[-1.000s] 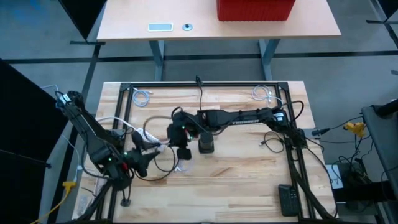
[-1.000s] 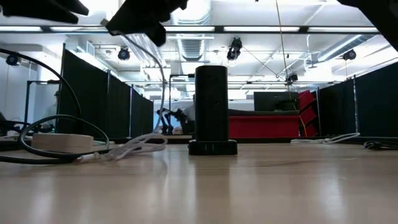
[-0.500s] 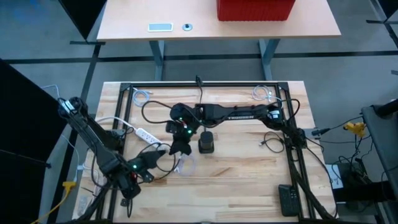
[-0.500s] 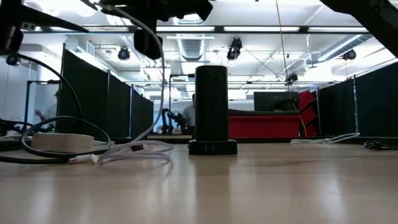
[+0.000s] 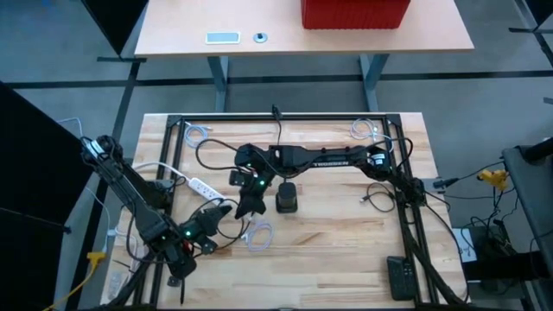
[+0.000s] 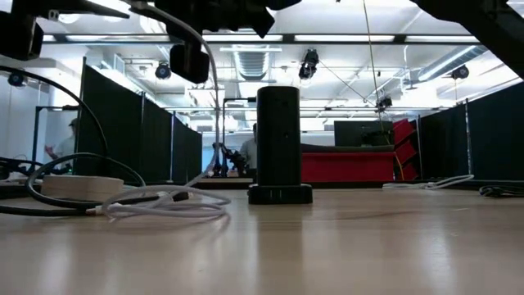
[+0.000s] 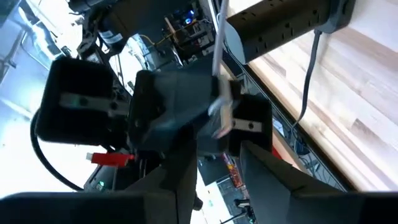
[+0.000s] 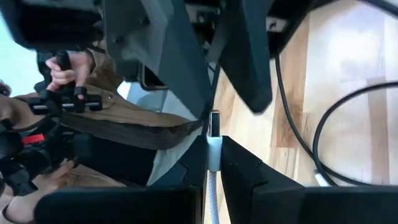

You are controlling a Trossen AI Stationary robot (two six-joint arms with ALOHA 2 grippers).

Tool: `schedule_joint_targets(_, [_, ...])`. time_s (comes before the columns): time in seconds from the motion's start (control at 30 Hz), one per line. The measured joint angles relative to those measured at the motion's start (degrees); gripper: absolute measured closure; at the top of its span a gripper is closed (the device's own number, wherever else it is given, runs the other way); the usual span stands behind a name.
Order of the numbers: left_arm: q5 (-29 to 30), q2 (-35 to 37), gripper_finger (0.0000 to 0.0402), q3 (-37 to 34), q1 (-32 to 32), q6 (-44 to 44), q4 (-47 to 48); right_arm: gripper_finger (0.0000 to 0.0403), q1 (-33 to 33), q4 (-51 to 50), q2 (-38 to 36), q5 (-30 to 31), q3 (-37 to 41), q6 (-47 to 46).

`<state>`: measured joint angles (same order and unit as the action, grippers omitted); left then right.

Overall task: Insert USB
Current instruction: Insert the center white charger cable into the white outlet extension

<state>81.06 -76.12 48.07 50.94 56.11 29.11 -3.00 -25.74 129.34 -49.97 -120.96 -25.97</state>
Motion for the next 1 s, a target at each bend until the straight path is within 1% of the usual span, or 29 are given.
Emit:
schedule_joint_targets(0.1, [-0.03,-0.39,0.0279,0.0,0.0,2.66,-1.86,0.0385,-0.35,0.76,0.0,0.0,-0.01,-0.86])
schedule_joint_targets(0.23, [0.09,-0.46,0.0272,0.0,0.0,3.41,-2.17,0.0385,-0.44,1.39,0.0,0.0,-0.31,-1.19])
schedule_joint_targets(0.33, [0.46,-0.46,0.0275,0.0,0.0,3.57,-2.3,0.0385,-0.44,1.2,-0.02,0.0,-0.31,-1.15])
schedule_joint_targets(0.77, [0.46,-0.46,0.034,0.0,0.0,4.92,-3.76,0.0385,-0.99,1.29,-0.02,-0.24,-0.31,-1.06])
schedule_joint_targets(1.0, [-0.37,-0.46,0.0353,0.0,0.0,4.92,-3.8,0.0385,-1.14,2.22,-0.02,-0.4,-0.31,-1.3])
